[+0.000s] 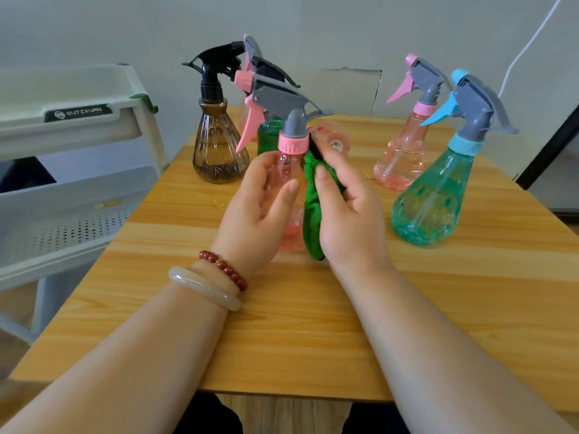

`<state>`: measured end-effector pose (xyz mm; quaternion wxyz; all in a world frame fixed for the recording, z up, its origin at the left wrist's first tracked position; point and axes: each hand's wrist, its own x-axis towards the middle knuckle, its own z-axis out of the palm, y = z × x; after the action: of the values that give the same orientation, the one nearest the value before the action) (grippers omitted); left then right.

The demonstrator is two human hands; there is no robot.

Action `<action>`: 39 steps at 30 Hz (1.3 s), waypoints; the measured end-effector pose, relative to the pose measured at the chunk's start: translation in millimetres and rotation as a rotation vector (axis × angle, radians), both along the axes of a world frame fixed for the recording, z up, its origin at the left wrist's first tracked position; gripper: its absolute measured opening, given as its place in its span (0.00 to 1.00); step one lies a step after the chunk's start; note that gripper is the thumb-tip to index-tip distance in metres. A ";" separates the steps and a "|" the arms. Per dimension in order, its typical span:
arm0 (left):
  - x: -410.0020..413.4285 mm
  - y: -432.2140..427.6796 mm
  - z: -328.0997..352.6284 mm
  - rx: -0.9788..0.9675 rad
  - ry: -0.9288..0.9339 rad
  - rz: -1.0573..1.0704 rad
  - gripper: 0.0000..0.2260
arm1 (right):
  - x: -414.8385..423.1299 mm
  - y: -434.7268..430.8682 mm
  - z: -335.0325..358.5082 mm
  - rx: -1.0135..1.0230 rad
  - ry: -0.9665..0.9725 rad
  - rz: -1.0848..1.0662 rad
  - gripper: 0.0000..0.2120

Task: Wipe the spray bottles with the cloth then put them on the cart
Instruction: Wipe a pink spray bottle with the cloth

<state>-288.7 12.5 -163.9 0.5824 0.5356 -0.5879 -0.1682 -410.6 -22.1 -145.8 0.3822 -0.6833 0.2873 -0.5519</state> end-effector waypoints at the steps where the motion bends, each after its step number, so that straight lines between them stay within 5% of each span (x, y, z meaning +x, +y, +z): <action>1: 0.4 0.2 0.0 -0.001 -0.005 -0.001 0.16 | 1.5 1.3 -0.4 -0.031 -0.004 0.010 0.18; 9: -1.3 -1.3 -0.8 -0.003 0.004 -0.001 0.15 | -3.4 -12.7 -1.9 0.411 0.232 -0.086 0.16; 12: 0.2 -2.2 -0.8 -0.004 -0.017 0.003 0.16 | -0.6 -8.6 1.7 0.243 -0.021 0.019 0.17; 15: -0.4 -1.7 -0.3 -0.012 -0.018 -0.009 0.20 | 0.5 -3.0 2.8 0.043 -0.053 0.082 0.18; 22: -1.2 -1.2 -0.9 -0.005 -0.008 -0.008 0.20 | -2.6 -12.7 -1.7 0.465 0.322 -0.113 0.15; 26: -1.9 -3.1 -2.5 0.013 -0.010 -0.027 0.18 | 1.1 -9.1 -0.4 0.224 0.022 -0.048 0.17; 29: -2.0 -5.8 -6.0 0.031 -0.077 -0.006 0.28 | -1.0 -2.6 1.3 -0.008 -0.076 0.030 0.19; 35: 3.5 -5.5 -4.0 0.063 -0.126 0.148 0.28 | -3.3 -12.5 -1.9 0.357 0.330 -0.049 0.14; 39: 3.0 -3.5 -2.1 0.036 -0.069 0.121 0.25 | -2.4 -11.6 -0.2 0.311 0.049 -0.082 0.14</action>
<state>-285.7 9.0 -165.9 0.5611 0.5860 -0.5711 -0.1248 -413.0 -33.6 -146.0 0.4534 -0.6169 0.4061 -0.4990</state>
